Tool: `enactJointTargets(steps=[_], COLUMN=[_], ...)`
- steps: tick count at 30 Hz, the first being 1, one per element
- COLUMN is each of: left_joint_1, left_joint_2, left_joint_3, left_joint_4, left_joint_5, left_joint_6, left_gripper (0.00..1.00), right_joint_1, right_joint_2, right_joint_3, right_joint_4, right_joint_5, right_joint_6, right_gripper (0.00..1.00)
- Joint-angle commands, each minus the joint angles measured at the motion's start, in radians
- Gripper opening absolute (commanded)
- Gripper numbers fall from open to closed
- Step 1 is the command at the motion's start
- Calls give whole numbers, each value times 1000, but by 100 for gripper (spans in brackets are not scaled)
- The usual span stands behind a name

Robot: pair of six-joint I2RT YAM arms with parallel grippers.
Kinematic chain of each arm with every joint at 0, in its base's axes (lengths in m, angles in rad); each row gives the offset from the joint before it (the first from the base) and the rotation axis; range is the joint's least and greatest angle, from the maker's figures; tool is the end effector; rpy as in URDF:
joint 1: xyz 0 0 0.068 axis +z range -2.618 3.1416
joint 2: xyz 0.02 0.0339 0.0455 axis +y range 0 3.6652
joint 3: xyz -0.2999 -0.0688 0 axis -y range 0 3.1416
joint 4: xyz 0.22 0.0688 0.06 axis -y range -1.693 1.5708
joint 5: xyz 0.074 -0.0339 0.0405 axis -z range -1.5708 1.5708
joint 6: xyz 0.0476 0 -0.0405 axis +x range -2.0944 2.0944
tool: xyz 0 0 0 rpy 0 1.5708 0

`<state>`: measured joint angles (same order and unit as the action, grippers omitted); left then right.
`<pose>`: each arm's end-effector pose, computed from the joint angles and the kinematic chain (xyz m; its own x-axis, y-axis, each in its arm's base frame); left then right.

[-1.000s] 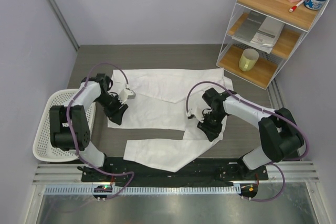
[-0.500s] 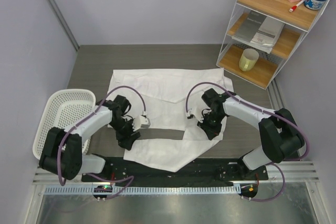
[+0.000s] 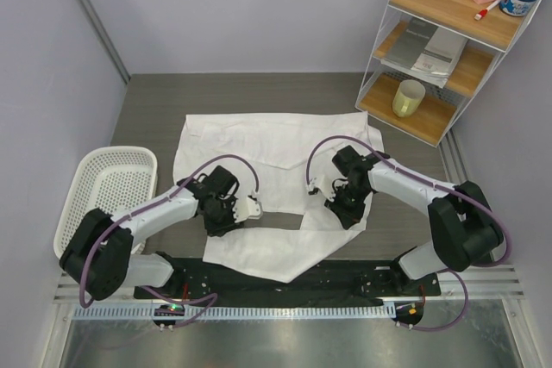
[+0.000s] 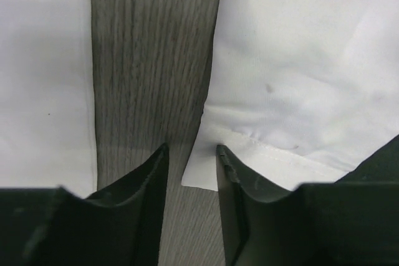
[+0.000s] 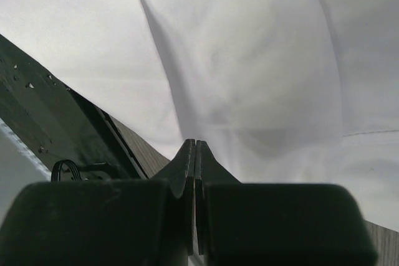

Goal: Fold and stack the long sleeve shirts
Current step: Fold the shirt

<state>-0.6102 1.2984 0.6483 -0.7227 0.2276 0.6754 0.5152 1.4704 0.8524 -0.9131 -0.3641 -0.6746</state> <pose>0.1368 -0.1088 0.1989 -0.2553 0.9218 -0.2918 0.9665 0.2520 -0.0497 0.1733 0.1176 0.2149 -0.3838 -0.8880 -0.2532 -0.9122 0.3221 0.2531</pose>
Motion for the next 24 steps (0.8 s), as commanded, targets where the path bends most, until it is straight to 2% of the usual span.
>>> enactJointTargets(steps=[1, 4, 5, 12, 17, 20, 21, 24], left_joint_1=[-31, -34, -34, -33, -49, -150, -248, -295], left_joint_2=[29, 21, 12, -132, -159, -197, -209, -192], left_joint_3=[7, 19, 24, 160, 287, 306, 313, 364], left_joint_4=[52, 19, 9, -136, -271, -302, -299, -320], left_joint_5=[-60, -40, -34, 99, 275, 331, 340, 472], left_joint_6=[-33, -33, -43, -59, -48, -28, -45, -94], left_gripper=[32, 10, 0, 0, 0, 0, 0, 0], right_joint_1=[3, 3, 5, 3, -4, -14, -18, -32], right_joint_2=[-38, -44, -45, -53, -39, -27, -24, -27], right_joint_3=[2, 5, 7, 7, 17, 31, 36, 43], right_joint_4=[14, 16, 17, 59, 106, 131, 143, 154], right_joint_5=[7, 10, 13, 53, 91, 99, 100, 103], right_joint_6=[12, 18, 20, 53, 89, 119, 125, 144], right_gripper=[1, 1, 1, 1, 1, 1, 1, 1])
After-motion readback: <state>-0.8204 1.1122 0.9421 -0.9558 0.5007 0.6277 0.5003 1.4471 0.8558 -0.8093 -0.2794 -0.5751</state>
